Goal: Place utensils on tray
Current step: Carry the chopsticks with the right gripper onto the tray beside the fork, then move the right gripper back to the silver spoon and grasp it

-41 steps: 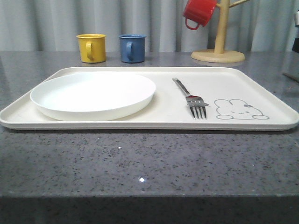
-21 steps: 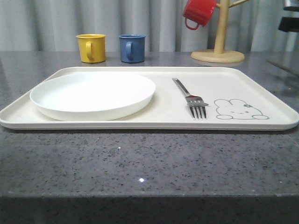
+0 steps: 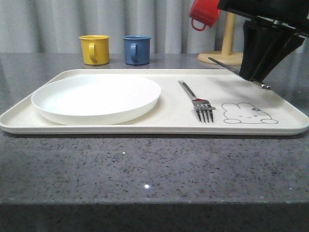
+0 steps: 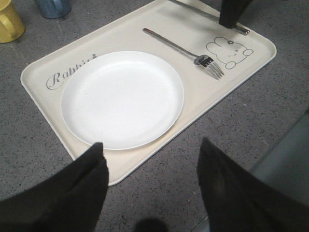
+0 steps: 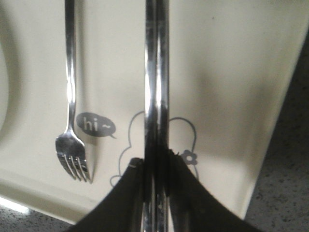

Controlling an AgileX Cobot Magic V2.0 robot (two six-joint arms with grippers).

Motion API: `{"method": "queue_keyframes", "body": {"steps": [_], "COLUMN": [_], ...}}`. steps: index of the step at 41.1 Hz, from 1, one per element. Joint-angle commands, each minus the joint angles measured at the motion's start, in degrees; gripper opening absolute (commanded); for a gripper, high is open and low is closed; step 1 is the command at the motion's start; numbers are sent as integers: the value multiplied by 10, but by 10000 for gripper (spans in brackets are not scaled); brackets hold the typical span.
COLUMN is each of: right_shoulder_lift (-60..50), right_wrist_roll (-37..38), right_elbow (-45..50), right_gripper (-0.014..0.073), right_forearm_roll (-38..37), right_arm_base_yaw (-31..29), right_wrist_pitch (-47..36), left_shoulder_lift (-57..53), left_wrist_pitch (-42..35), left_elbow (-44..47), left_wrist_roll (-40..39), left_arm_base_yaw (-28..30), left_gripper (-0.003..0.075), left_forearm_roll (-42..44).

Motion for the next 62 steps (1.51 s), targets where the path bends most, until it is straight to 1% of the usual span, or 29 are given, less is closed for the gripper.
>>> {"method": "queue_keyframes", "body": {"steps": [1,8,11,14,18,21,25,31,34,38,41,46,47,53,62], "right_shoulder_lift": [-22,-15,-13,-13,-12,-12,-13,-36,-59,-89,-107,-119,-119,-106,-68], "right_wrist_roll": [28,42,44,44,44,44,29,-24,-44,-45,-45,-46,-46,-63,-103], "right_elbow": [3,35,38,38,38,38,34,21,21,21,21,21,21,21,19], "right_gripper": [44,50,76,132,231,271,275,276,276,276,276,276,276,274,274], "right_forearm_roll": [14,29,29,31,32,32,30,16,-19,-87,-129,-153,-157,-160,-163], "right_arm_base_yaw": [11,19,20,20,20,20,20,20,20,18,6,-40,-57,-126,-186], "right_wrist_pitch": [-3,-37,-58,-67,-65,-65,-65,-57,-57,-51,-46,-39,-38,-51,-73], "left_shoulder_lift": [-2,-2,-2,-2,-2,-2,-2,-2,-2,-2,-2,-2,-2,-2,-2], "left_wrist_pitch": [-48,-48,-48,-48,-48,-48,-48,-48,-48,-48,-48,-48,-48,-48,-48], "left_elbow": [-15,-15,-15,-15,-15,-15,-15,-15,-15,-15,-15,-15,-15,-15,-15], "left_wrist_roll": [-5,-5,-5,-5,-5,-5,-5,-5,-5,-5,-5,-5,-5,-5,-5], "left_arm_base_yaw": [-4,-4,-4,-4,-4,-4,-4,-4,-4,-4,-4,-4,-4,-4,-4], "left_gripper": [401,401,401,401,401,401,401,401,401,401,401,401,401,401,401], "left_forearm_roll": [-2,-2,-2,-2,-2,-2,-2,-2,-2,-2,-2,-2,-2,-2,-2]}}
